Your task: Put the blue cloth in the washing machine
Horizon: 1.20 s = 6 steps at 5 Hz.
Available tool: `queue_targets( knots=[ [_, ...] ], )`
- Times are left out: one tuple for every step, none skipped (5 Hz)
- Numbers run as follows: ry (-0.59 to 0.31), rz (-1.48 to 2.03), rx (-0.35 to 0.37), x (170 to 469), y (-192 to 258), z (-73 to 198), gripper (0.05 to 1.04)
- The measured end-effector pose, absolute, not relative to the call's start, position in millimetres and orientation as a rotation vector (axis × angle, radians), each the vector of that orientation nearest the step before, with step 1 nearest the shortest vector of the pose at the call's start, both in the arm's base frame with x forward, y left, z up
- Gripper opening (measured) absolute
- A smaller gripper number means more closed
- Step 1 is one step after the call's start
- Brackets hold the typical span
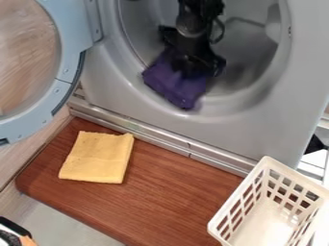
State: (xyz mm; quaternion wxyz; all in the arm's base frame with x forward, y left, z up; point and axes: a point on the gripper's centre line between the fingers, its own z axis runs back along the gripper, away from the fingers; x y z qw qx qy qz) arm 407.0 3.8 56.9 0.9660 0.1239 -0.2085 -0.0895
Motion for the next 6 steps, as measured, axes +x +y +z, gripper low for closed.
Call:
queue_targets(
  knots=[
    [-0.436,-0.165,0.266,415,2,47,0.149],
    [-0.439,-0.161,0.267,423,-1,45,0.17],
    [-0.443,-0.172,0.272,423,-1,46,0.392],
    [-0.466,-0.172,0.285,422,-1,53,0.616],
    [-0.53,-0.178,0.305,416,0,77,0.867],
    [-0.598,-0.171,0.32,409,1,99,1.011]
  ],
)
